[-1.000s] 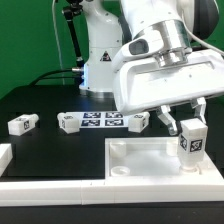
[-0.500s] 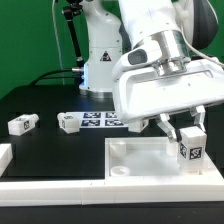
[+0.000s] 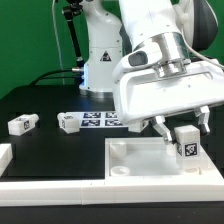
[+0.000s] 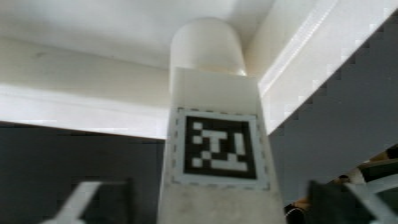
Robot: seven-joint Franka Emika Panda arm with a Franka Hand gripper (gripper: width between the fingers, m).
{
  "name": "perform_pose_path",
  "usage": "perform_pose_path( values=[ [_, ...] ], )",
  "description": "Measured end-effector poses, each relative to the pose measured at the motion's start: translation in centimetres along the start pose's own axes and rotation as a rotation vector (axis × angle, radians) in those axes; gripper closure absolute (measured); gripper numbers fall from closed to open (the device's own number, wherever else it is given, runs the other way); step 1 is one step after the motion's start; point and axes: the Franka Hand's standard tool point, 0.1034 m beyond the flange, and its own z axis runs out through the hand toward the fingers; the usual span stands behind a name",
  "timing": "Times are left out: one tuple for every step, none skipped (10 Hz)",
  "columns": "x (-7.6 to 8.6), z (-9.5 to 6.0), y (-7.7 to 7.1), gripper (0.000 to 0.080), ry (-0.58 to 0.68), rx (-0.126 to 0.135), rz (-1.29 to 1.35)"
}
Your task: Assemble square table
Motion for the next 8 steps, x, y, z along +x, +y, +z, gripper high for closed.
perform_pose_path(
  values=[
    [-0.01,0.01,0.00,0.0267,0.000,0.000,0.000],
    [-0.02,0.01,0.00,0.0174,-0.001,0.000,0.000],
    [-0.03,0.02,-0.01,0.0157,-0.001,0.000,0.000],
    [-0.04,0.02,0.00,0.0157,-0.001,0.000,0.000],
    [-0.04,0.02,0.00,0.0151,-0.001,0.000,0.000],
    [-0.05,0.03,0.00,0.0151,-0.001,0.000,0.000],
    [-0.05,0.03,0.00,0.0150,-0.001,0.000,0.000],
    [-0.26,0.02,0.15,0.0150,-0.022,0.006,0.008]
  ],
)
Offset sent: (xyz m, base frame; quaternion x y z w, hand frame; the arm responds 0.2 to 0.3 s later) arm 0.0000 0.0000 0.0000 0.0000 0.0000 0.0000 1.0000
